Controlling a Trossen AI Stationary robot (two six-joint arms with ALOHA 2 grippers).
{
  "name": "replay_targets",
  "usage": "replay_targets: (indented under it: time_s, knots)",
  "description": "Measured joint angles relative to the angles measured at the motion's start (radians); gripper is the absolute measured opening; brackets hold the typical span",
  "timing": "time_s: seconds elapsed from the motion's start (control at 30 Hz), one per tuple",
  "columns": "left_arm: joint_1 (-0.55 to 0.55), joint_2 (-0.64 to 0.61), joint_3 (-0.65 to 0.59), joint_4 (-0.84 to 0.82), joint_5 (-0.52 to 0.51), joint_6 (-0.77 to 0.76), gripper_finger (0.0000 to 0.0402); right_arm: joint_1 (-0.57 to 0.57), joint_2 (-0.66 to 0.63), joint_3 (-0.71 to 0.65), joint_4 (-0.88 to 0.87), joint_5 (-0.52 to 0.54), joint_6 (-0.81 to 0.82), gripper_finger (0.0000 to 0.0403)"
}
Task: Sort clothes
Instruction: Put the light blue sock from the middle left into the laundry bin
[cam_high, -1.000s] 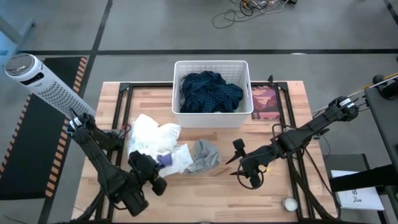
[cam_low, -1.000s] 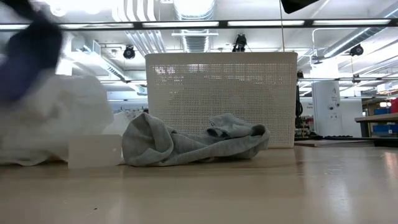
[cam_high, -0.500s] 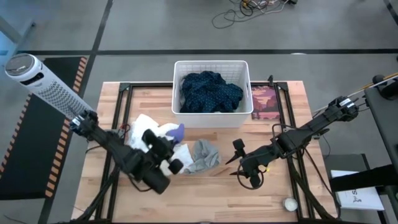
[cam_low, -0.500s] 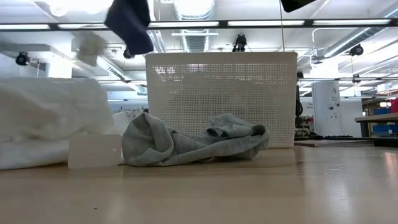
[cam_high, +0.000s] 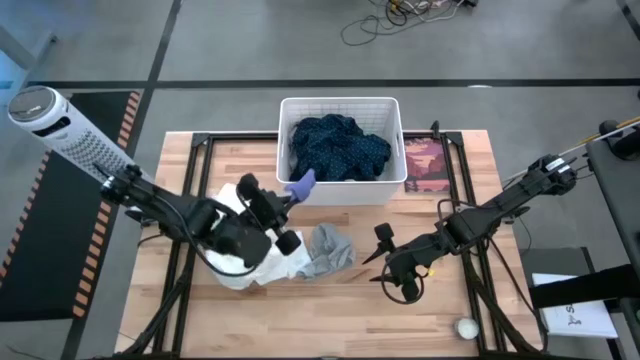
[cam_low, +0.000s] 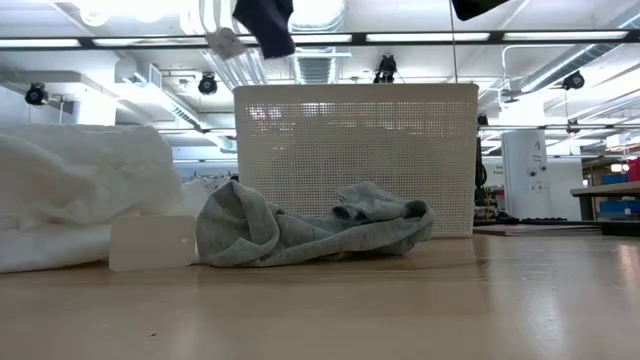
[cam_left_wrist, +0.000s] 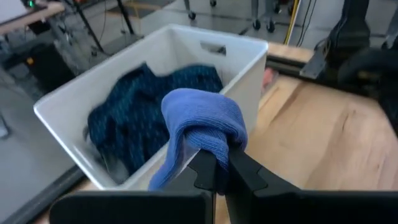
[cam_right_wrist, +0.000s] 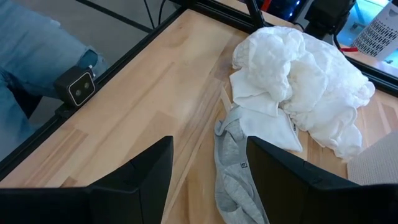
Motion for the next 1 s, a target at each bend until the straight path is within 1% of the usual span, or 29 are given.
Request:
replay_targets:
  time_s: [0.1, 0.23, 0.33, 0.43, 0.57, 0.63, 0.73, 0.77, 1.0]
  knots:
    - [0.03, -0.034, 0.0, 0.09, 0.009, 0.133, 0.0, 0.0, 0.0, 0.0, 0.0, 0.0, -0.001, 0.019]
    - [0.089, -0.064, -0.001, 0.199, 0.074, 0.313, 0.0, 0.0, 0.0, 0.0, 0.0, 0.0, -0.001, 0.019]
    - [0.151, -0.081, -0.001, 0.234, 0.134, 0.395, 0.0, 0.0, 0.0, 0.0, 0.0, 0.0, 0.003, 0.019]
    - [0.226, -0.086, -0.001, 0.239, 0.188, 0.436, 0.0, 0.0, 0.0, 0.0, -0.001, 0.0, 0.003, 0.019]
    - [0.334, -0.082, -0.001, 0.225, 0.208, 0.467, 0.0, 0.0, 0.0, -0.001, -0.001, 0.0, 0.006, 0.019]
    - [0.386, -0.082, -0.006, 0.226, 0.26, 0.477, 0.0, 0.0, 0.0, -0.001, -0.001, 0.0, 0.011, 0.019]
    - [0.463, -0.081, -0.014, 0.23, 0.376, 0.48, 0.0, 0.0, 0.0, -0.001, -0.002, 0.0, 0.011, 0.019]
    - [0.484, -0.079, -0.015, 0.229, 0.396, 0.48, 0.0, 0.0, 0.0, -0.001, -0.003, 0.0, 0.008, 0.019]
    - [0.581, -0.045, -0.016, 0.26, 0.398, 0.581, 0.0, 0.0, 0.0, -0.001, 0.004, 0.002, 0.011, 0.019]
